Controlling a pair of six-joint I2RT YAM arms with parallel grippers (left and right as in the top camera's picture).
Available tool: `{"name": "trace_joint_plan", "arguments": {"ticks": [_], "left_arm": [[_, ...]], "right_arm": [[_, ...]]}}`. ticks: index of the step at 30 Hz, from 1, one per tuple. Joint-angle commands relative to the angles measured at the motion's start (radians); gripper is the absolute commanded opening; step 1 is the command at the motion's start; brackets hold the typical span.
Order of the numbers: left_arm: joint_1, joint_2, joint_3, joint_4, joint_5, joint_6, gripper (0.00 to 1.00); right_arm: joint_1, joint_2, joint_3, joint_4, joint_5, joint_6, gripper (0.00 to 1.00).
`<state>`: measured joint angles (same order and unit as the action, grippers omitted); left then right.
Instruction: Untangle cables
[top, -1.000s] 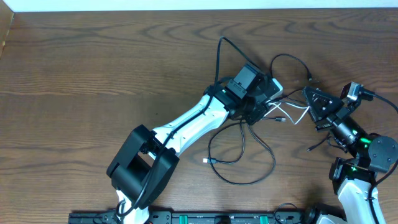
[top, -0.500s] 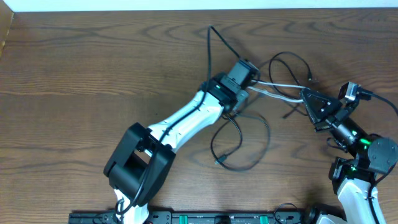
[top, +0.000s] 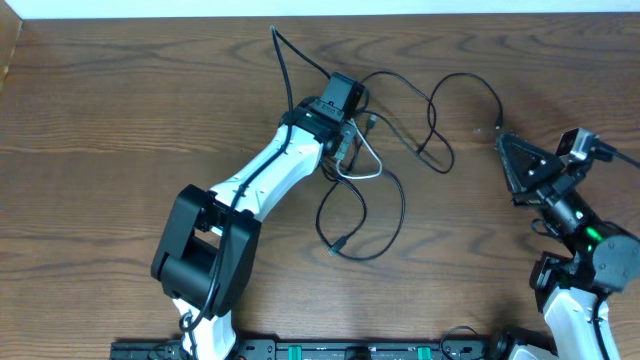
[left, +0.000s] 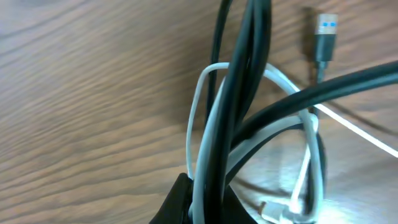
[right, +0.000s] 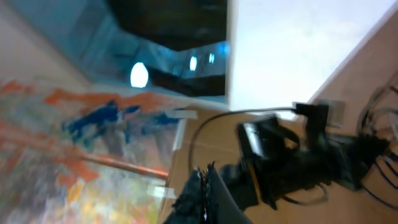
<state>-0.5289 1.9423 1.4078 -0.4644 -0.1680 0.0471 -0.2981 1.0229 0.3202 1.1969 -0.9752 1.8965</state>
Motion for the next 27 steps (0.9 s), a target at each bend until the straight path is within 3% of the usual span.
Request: {"name": "trace_joint_plan", "arguments": {"ticks": [1,3,8,12,15,21,27], "left_arm": [[-0.017,0.000,0.004,0.008,0.178,0.002,0.08],[-0.027,-0.007,0.004,0.014,0.239,0.004,0.08],[-0.057,-0.028,0.004,0.057,0.387,-0.002,0.08],[-0.087,-0.029,0.004,0.124,0.389,-0.066,0.08],[-0.097,-0.029,0.004,0.178,0.340,-0.143,0.08],[-0.093,-0.040,0.004,0.243,0.333,-0.405,0.08],[-0.093,-0.063,0.004,0.235,0.398,-0.473,0.08]], "right_arm": [[-0.001,-0.003,0.013,-0.152,-0.037,-0.169,0.02],[-0.001,-0.003,0.013,-0.266,-0.054,-0.242,0.09],[0.035,-0.003,0.013,-0.467,-0.083,-0.365,0.45],[0.111,-0.003,0.013,-0.564,-0.080,-0.395,0.65],[0.175,-0.003,0.013,-0.650,-0.043,-0.407,0.71],[0.259,-0.003,0.013,-0.833,0.076,-0.473,0.73],[0.261,-0.003,0.013,-0.834,0.160,-0.527,0.73]]}}
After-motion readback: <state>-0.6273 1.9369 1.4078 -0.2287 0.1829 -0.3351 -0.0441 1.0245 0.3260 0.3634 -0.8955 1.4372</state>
